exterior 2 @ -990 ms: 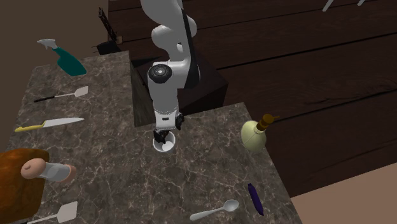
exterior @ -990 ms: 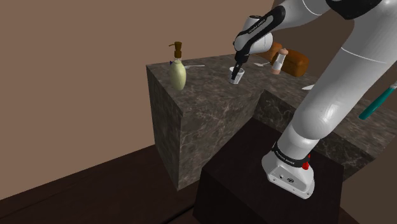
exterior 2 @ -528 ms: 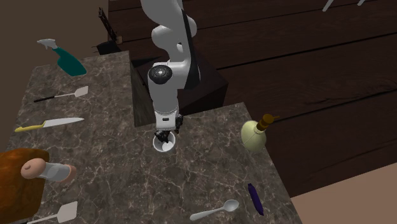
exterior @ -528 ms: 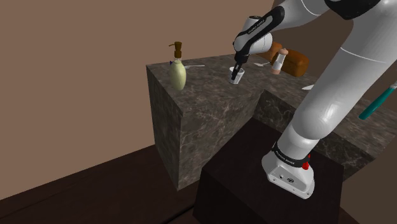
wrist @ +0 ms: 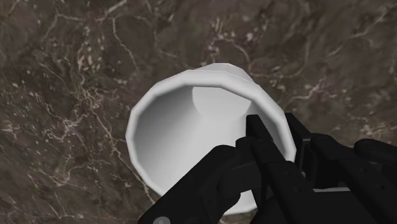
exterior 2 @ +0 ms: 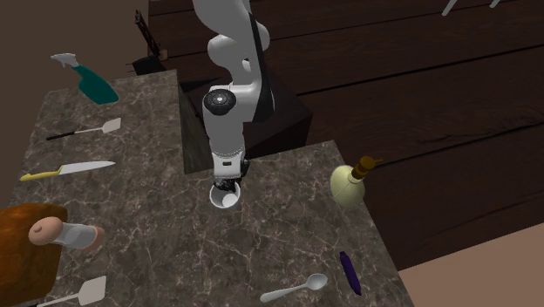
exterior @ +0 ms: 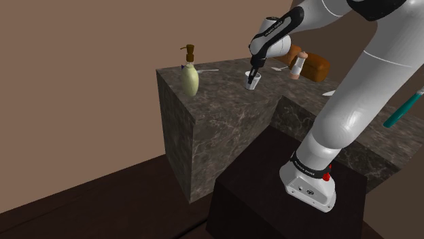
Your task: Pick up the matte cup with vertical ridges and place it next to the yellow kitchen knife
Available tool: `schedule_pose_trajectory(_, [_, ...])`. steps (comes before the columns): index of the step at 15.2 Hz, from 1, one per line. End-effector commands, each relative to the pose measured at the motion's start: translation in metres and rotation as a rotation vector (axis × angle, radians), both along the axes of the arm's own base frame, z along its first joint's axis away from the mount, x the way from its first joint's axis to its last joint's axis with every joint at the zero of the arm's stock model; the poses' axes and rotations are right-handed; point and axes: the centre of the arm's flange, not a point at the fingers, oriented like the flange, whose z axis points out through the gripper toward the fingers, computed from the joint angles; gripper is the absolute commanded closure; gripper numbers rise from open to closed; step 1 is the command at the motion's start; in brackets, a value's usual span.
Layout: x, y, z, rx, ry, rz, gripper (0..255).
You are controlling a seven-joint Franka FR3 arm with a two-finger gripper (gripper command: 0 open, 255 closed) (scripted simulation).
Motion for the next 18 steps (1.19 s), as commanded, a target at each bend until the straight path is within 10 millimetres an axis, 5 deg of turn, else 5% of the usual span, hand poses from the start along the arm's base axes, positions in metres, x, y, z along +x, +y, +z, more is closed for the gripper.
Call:
schedule_pose_trajectory(1, [0.0,0.0,0.0,0.0,0.001,0.0,255])
schedule_pose_trajectory(18, [0.0,0.0,0.089,0.0,0.001,0.0,255])
